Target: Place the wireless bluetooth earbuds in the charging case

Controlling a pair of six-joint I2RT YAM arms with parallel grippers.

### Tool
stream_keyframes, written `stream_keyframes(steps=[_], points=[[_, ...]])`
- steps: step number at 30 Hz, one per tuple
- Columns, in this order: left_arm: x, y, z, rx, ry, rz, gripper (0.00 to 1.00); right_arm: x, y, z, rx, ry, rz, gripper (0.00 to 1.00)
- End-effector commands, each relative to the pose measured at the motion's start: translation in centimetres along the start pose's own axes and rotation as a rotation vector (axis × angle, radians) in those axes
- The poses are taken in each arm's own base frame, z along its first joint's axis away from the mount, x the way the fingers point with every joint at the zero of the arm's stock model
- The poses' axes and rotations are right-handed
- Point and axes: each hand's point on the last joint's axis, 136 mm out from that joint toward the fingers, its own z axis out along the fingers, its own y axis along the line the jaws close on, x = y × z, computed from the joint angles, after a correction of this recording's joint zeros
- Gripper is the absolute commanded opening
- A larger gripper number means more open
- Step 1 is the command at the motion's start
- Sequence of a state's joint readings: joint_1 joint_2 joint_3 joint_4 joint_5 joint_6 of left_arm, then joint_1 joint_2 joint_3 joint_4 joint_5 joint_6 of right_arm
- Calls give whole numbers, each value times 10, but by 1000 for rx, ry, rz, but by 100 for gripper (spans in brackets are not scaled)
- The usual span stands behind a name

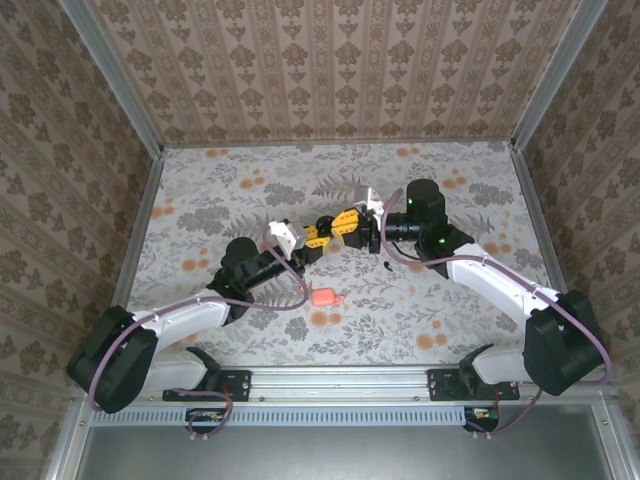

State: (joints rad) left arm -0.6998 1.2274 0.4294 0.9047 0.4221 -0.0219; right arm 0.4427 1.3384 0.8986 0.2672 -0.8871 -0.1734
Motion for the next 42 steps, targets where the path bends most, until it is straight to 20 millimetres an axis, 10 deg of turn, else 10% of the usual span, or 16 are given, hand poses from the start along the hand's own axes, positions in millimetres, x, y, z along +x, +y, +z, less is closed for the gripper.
stream_keyframes(steps=[1, 13, 24, 42], points=[[7, -1, -4, -12, 9, 12, 8, 0, -14, -7, 47, 65, 124, 23], [34, 6, -16, -77, 100, -16, 7, 44, -74, -30, 291, 395, 440, 36], [47, 9, -30, -123, 161, -18, 8, 124, -113, -54, 495, 874, 703, 46], [51, 11, -35, -144, 181, -20, 8, 224, -76, -86, 445, 1361, 781, 52]])
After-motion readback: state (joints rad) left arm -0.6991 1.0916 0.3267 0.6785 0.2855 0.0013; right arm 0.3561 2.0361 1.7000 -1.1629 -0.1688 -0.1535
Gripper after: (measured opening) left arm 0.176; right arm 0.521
